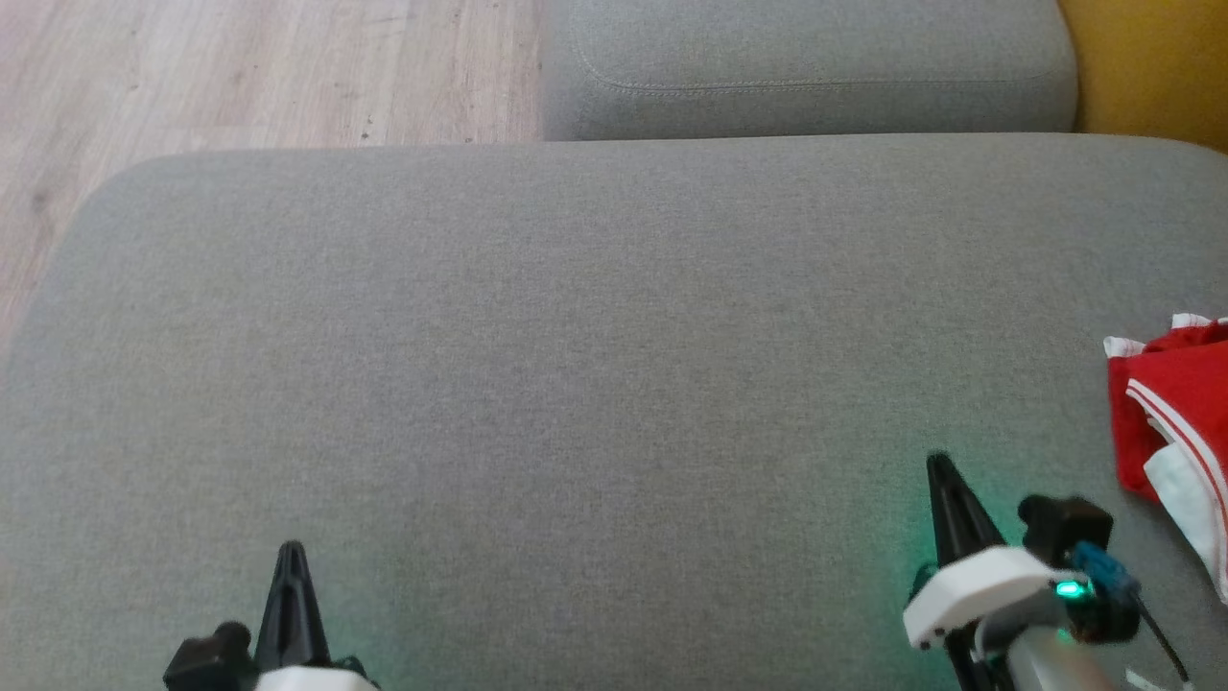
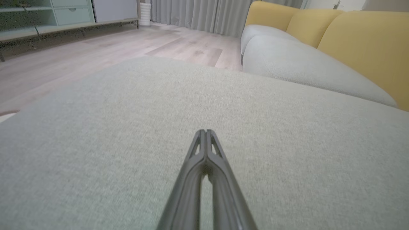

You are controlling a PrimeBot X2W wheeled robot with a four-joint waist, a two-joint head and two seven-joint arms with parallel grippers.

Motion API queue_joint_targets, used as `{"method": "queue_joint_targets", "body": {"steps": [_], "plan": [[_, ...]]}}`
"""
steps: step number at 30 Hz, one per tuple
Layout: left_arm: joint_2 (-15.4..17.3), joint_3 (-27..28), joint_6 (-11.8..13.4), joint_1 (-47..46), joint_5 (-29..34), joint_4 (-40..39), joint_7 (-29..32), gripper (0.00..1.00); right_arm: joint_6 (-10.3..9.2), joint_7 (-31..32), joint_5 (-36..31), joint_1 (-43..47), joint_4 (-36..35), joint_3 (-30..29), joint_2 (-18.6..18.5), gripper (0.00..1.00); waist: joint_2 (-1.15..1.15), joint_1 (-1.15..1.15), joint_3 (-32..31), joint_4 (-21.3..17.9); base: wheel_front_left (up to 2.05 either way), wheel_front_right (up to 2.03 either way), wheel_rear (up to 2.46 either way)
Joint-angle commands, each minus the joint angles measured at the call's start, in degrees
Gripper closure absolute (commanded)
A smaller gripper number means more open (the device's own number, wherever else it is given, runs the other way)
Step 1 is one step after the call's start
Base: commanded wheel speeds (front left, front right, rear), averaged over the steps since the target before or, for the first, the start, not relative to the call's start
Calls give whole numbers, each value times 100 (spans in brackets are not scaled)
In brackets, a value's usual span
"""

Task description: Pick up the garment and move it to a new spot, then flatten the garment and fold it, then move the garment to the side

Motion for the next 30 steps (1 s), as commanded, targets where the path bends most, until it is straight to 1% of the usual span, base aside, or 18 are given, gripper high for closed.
{"method": "queue_joint_targets", "body": {"steps": [1, 30], "plan": [[2, 36, -20, -143, -104, -139, 19, 100, 1, 43, 129, -263, -175, -48, -15, 100, 0, 0, 0, -2, 0, 0, 0], [8, 221, -247, -316, -1878, -317, 481, 100, 10, 502, 2019, -125, -707, -239, -19, 100, 0, 0, -12, -77, 0, 0, 0]]}}
